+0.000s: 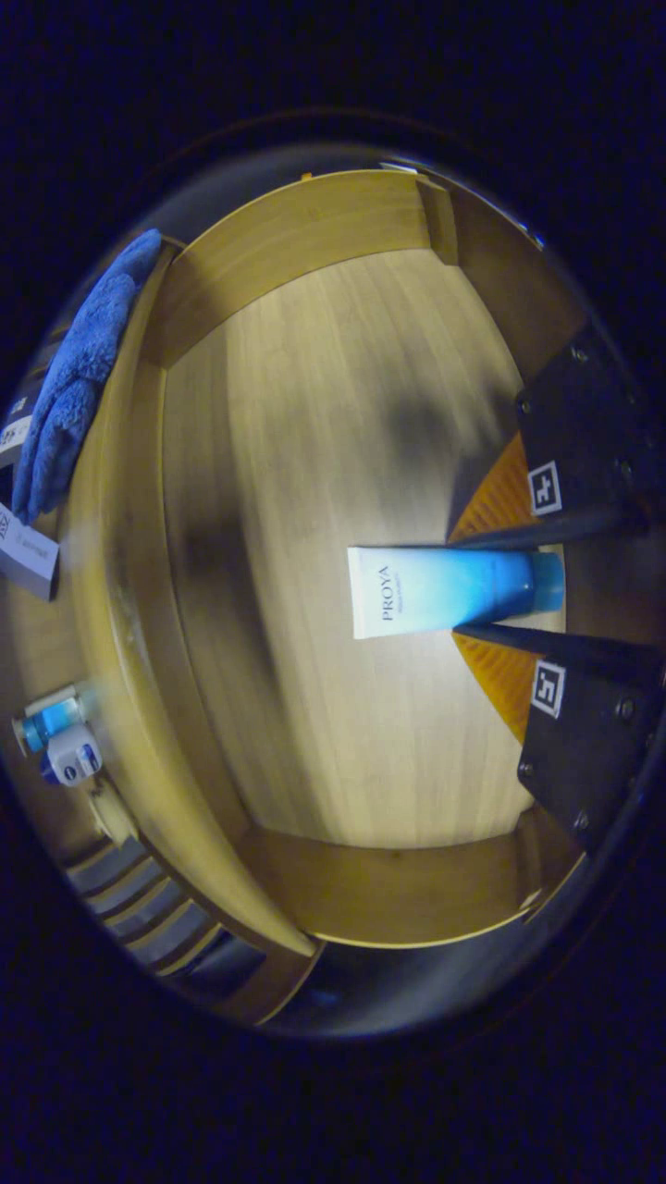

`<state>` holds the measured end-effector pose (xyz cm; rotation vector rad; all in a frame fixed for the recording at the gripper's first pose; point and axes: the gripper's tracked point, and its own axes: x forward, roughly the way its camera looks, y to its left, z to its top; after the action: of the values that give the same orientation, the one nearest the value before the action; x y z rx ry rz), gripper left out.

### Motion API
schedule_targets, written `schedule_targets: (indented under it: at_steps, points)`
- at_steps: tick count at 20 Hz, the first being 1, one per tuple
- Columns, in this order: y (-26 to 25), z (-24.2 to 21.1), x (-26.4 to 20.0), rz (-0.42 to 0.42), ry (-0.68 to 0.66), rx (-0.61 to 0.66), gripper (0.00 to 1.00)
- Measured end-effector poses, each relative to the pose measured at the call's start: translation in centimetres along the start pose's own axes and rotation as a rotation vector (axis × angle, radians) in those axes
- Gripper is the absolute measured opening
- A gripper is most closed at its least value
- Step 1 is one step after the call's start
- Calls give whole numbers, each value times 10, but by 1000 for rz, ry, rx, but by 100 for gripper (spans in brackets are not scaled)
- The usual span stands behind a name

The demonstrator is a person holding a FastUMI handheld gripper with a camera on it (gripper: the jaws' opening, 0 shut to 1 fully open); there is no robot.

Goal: Pull open the drawer, take out the items inside it, and place them on the countertop above the cabinet.

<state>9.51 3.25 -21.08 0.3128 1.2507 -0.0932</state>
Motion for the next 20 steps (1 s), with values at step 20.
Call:
schedule_targets:
  at_steps: [20]
  points:
    - [20,146,-211,130,-853,-59,42]
